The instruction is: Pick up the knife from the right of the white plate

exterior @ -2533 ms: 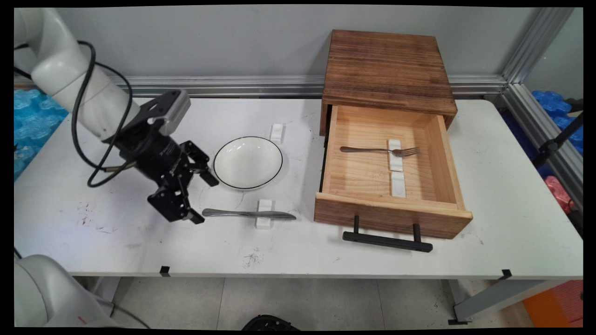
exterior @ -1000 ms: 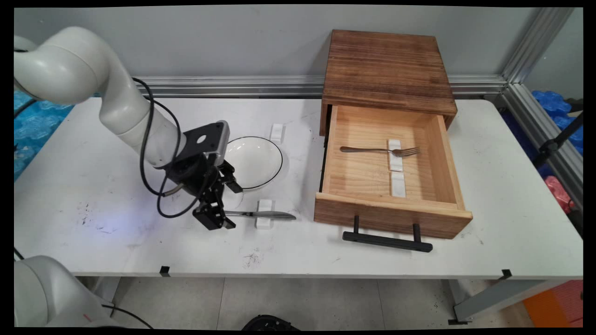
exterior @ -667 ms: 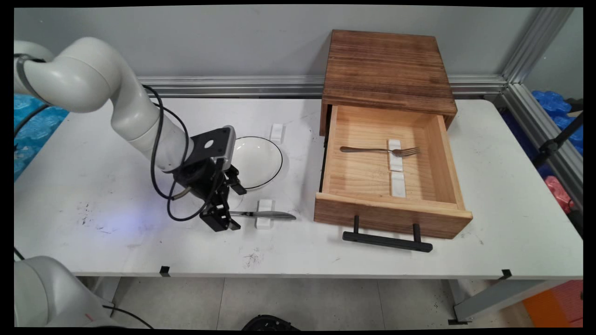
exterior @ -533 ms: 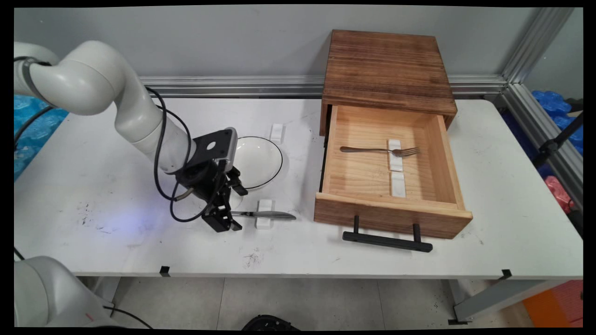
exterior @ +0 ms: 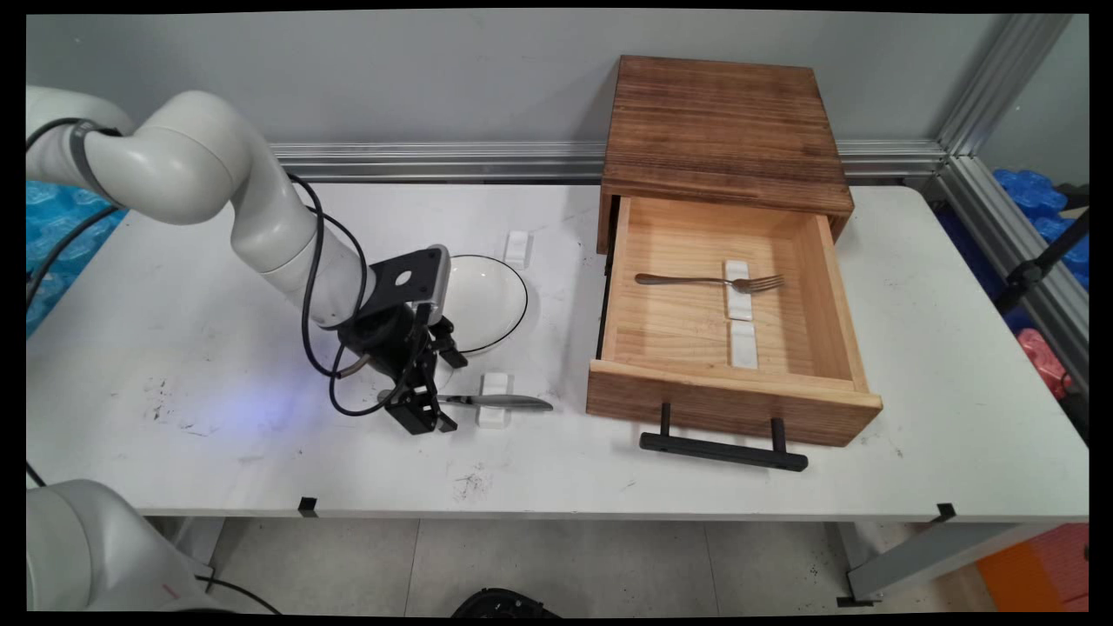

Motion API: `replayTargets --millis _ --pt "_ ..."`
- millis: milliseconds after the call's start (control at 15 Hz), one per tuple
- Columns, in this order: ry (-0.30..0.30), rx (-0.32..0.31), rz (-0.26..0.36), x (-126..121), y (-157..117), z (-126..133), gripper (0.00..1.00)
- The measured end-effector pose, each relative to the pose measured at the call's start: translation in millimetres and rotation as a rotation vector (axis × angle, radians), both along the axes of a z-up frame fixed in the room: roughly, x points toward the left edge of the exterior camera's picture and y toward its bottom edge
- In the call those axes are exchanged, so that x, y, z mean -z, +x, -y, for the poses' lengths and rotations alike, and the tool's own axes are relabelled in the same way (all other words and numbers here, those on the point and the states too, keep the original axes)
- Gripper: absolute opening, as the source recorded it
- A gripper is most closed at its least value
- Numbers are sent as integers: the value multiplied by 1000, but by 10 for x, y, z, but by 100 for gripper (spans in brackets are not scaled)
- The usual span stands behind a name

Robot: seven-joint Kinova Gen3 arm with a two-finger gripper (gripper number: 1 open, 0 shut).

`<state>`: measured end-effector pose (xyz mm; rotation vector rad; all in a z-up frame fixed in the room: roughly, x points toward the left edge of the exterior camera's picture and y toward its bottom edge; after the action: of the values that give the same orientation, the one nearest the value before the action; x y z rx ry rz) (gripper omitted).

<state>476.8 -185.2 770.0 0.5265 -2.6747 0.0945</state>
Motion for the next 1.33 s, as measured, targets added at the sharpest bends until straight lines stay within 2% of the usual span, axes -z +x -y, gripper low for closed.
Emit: replayTargets --millis 1333 --pt "5 12 -3 94 91 25 100"
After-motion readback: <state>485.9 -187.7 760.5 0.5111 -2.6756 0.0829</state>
